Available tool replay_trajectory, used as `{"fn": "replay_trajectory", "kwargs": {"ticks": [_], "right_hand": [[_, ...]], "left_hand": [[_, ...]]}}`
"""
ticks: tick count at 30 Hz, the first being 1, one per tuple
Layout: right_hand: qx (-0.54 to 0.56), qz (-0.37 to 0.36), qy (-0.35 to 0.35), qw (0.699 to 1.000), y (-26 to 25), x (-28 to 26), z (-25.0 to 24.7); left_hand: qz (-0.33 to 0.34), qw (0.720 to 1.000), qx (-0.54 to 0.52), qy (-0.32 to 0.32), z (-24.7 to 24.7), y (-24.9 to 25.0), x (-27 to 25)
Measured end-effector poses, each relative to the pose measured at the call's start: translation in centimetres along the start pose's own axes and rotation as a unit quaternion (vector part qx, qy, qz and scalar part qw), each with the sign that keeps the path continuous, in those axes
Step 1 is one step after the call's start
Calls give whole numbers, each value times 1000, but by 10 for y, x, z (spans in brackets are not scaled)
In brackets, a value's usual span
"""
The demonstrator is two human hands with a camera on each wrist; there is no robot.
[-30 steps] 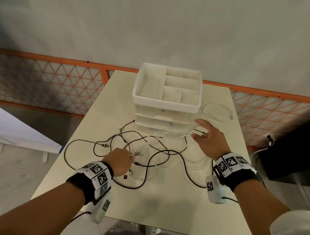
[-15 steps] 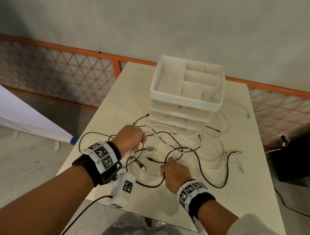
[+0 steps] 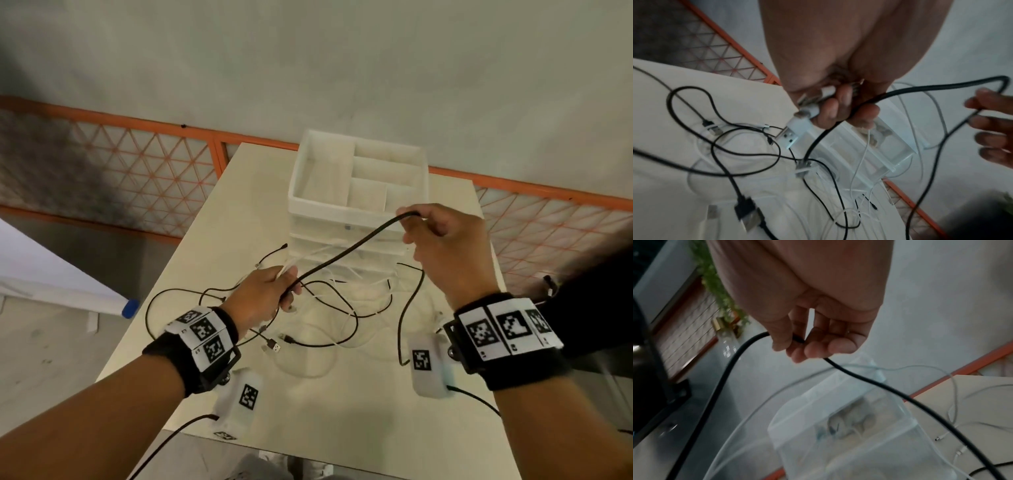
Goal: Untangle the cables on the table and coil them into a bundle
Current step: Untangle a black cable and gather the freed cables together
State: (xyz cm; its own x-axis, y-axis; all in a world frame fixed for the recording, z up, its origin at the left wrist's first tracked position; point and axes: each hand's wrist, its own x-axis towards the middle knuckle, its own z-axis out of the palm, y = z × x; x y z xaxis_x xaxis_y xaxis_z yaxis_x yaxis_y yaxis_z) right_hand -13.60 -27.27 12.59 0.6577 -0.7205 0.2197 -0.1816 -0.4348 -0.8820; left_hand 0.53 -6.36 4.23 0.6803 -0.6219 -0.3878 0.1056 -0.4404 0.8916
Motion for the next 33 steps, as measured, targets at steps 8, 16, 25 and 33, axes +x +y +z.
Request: {"fn": "replay_trajectory", "kwargs": {"ticks": [8, 16, 25, 33], "right_hand": [[53, 54, 121, 990, 13, 12, -27], [-229, 328, -81, 913, 149, 0, -27], [-28, 127, 13, 991, 65, 51, -50], [-128, -27, 110, 985, 55, 76, -70]], "left_hand": [[2, 999, -52, -6, 1, 6, 2], [45, 945, -310, -98, -31, 80, -17], [43, 998, 38, -11, -19, 66, 0], [22, 999, -1, -46, -3, 75, 2]]}}
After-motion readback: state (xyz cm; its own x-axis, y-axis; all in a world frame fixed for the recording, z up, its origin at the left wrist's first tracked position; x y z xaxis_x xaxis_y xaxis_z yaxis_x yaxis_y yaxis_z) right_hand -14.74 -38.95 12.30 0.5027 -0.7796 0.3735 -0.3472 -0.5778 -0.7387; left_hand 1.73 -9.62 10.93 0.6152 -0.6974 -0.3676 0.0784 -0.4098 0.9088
